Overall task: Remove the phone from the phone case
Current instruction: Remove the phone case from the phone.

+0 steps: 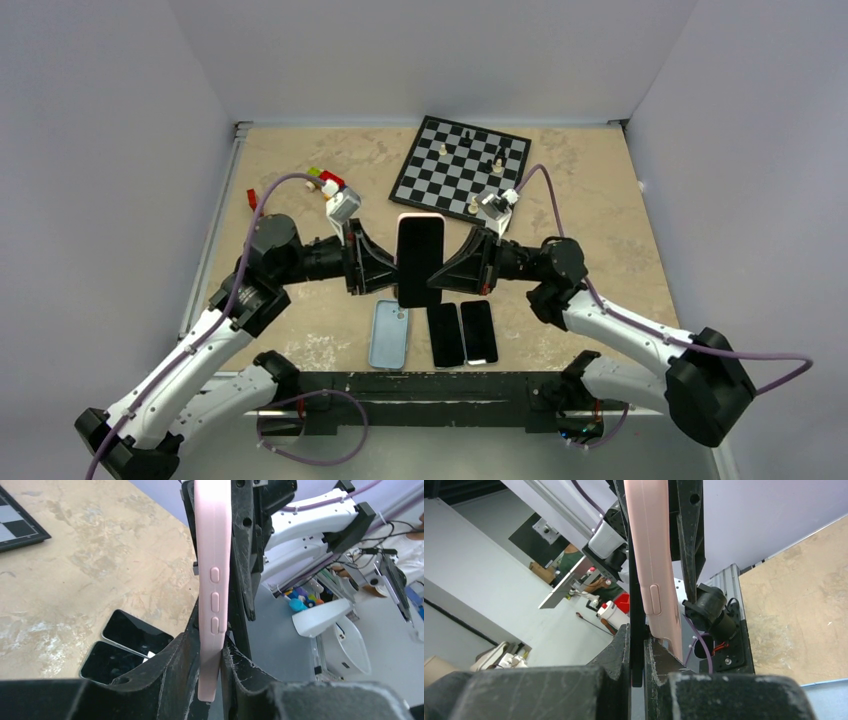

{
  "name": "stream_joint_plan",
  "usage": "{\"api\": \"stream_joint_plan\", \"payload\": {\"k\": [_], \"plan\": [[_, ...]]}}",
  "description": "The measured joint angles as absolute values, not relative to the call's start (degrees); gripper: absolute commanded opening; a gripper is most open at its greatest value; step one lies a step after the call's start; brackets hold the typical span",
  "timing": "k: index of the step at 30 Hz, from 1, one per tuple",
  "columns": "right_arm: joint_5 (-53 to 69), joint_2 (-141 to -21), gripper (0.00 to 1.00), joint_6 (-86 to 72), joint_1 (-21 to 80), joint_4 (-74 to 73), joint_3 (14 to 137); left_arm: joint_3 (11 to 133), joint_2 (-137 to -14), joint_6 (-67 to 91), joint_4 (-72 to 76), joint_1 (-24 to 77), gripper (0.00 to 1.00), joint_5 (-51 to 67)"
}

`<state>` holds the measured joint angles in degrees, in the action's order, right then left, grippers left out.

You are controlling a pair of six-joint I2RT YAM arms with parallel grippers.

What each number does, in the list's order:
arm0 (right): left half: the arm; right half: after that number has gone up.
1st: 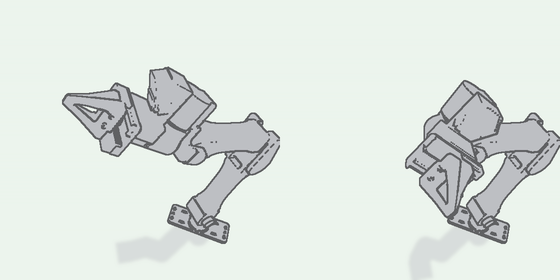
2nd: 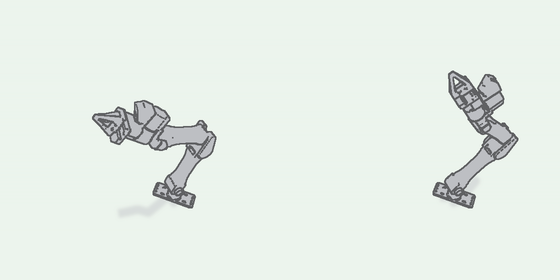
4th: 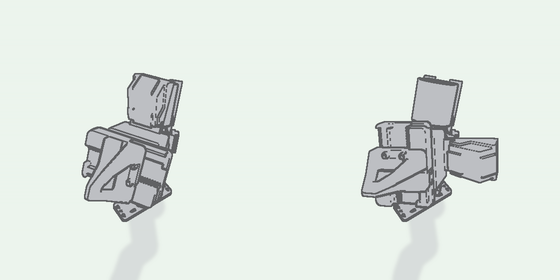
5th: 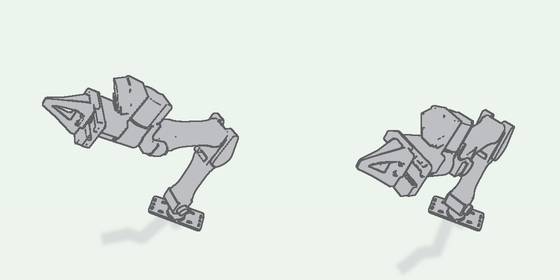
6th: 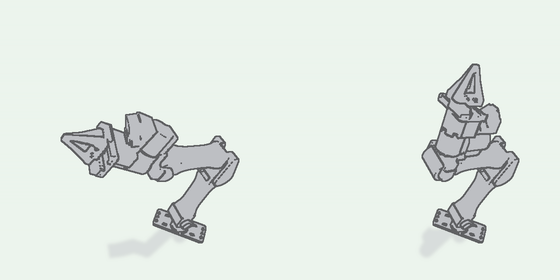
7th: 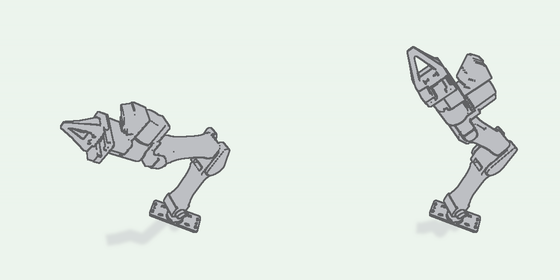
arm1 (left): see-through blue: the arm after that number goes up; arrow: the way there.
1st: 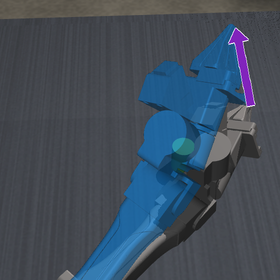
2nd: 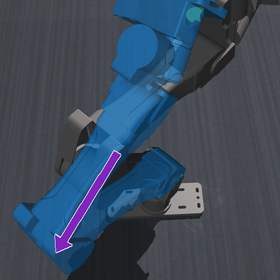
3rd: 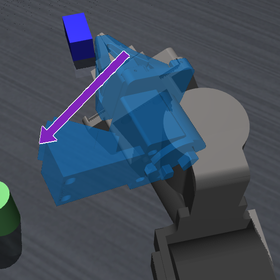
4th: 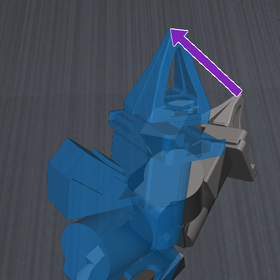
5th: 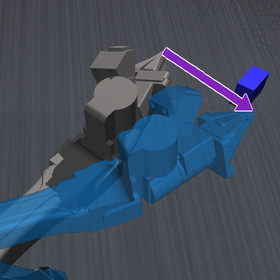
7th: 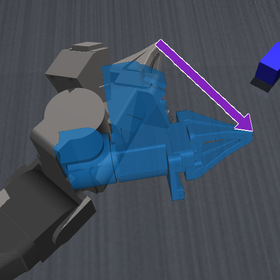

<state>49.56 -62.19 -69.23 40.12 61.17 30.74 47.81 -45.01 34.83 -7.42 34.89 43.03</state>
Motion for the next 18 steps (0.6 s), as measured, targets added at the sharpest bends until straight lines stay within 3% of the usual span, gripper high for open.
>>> {"api": "stream_joint_plan", "payload": {"k": [2, 8, 18], "plan": [[49.04, -62.65, 0.0, -69.14, 40.51, 61.12, 30.74, 48.01, -44.86, 35.18, -7.68, 35.0, 0.28, 40.99], [47.92, -63.64, 0.0, -69.01, 40.91, 60.62, 30.74, 49.43, -46.26, 35.29, -9.17, 35.33, 0.01, 37.76], [48.8, -62.0, 0.0, -67.22, 42.13, 56.14, 30.74, 54.98, -48.1, 33.26, -27.0, 35.14, 0.0, 12.43]]}}
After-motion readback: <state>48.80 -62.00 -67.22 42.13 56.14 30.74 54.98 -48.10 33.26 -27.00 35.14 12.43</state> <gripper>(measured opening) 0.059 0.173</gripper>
